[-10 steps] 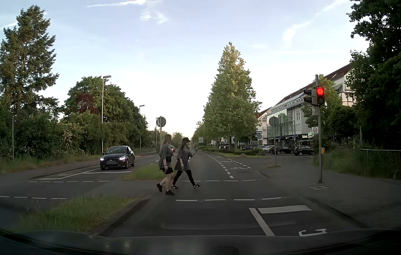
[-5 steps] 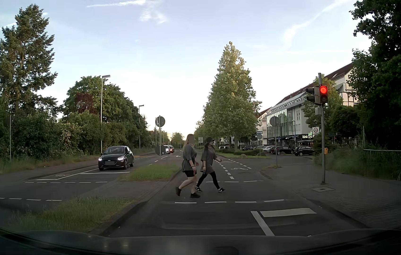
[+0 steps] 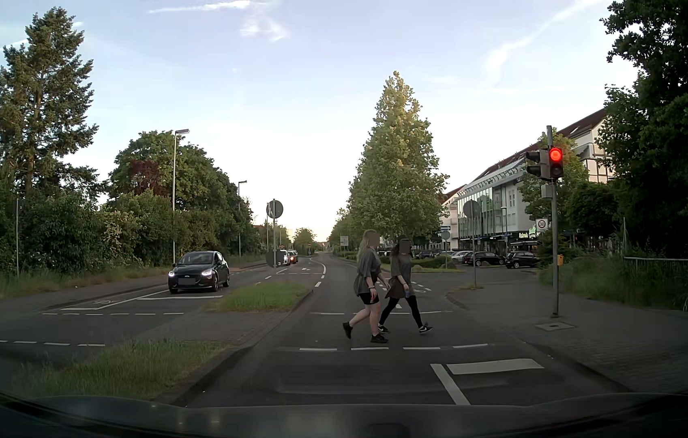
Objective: Follow the waypoints while adhering to traffic rules and regulations
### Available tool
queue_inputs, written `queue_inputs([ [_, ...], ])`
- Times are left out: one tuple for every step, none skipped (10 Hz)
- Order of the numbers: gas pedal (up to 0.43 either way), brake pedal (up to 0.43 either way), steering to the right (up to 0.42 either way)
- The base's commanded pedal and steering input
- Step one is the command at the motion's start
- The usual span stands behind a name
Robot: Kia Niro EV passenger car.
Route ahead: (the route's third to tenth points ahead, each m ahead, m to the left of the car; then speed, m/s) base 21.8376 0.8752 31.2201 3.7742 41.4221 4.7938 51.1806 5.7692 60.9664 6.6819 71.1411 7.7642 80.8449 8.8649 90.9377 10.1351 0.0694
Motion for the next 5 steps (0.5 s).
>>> queue_inputs([
  [0.0,0.213,0.011],
  [0.0,0.22,0.011],
  [0.0,0.22,0.011],
  [0.0,0.22,0.011],
  [0.0,0.226,0.011],
])
